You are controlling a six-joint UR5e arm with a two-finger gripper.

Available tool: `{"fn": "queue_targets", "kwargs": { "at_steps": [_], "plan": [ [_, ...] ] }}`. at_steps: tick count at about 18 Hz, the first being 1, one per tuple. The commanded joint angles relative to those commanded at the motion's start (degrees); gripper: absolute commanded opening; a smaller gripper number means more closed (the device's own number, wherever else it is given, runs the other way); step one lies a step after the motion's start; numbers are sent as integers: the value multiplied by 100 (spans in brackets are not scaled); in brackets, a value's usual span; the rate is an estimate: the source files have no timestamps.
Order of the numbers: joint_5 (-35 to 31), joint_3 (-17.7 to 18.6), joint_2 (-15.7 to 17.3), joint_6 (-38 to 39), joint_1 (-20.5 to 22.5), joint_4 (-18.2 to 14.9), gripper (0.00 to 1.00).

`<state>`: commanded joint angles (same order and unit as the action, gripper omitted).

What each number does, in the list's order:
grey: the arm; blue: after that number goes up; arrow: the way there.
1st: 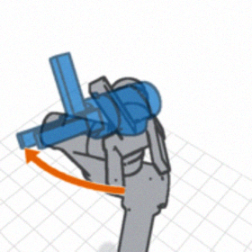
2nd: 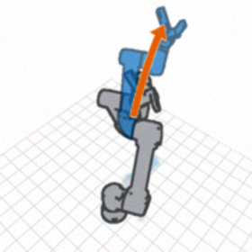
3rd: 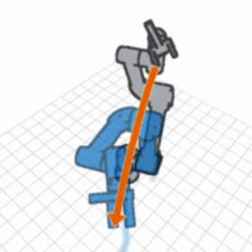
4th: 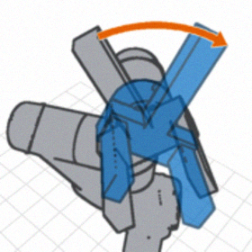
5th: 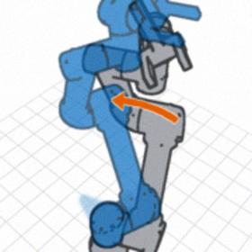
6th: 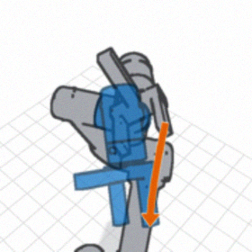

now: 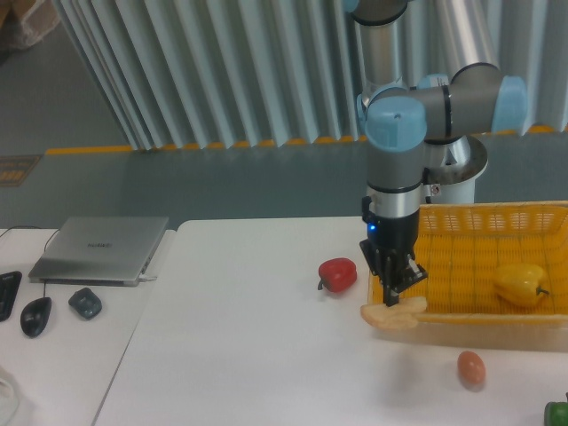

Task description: Place the triangular bread on the table

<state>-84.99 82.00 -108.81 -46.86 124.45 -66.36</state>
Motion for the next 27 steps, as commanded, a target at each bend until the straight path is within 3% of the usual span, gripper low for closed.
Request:
{"fn": "queue_targets", "kwargs": {
  "at_steps": [3,6,12,13,14,15,16,17,27],
  "plan": [
    [-87,44,-26,424,-18,447,0],
    [-149,-17,-44,415,-27,615,0],
    [-158,-53,-79,424,-18,668,0],
    [-141,-27,-70,398,-26,668,8],
    [-149,9,-79,310,-27,677,62],
    [-149,9,-79,170,-35,668,73],
    [-149,52,-79,99,-35,668,97],
    [-149,96,-70,90,-35,668,100],
    [-184,308,0,134,-53,624,100]
  ]
}}
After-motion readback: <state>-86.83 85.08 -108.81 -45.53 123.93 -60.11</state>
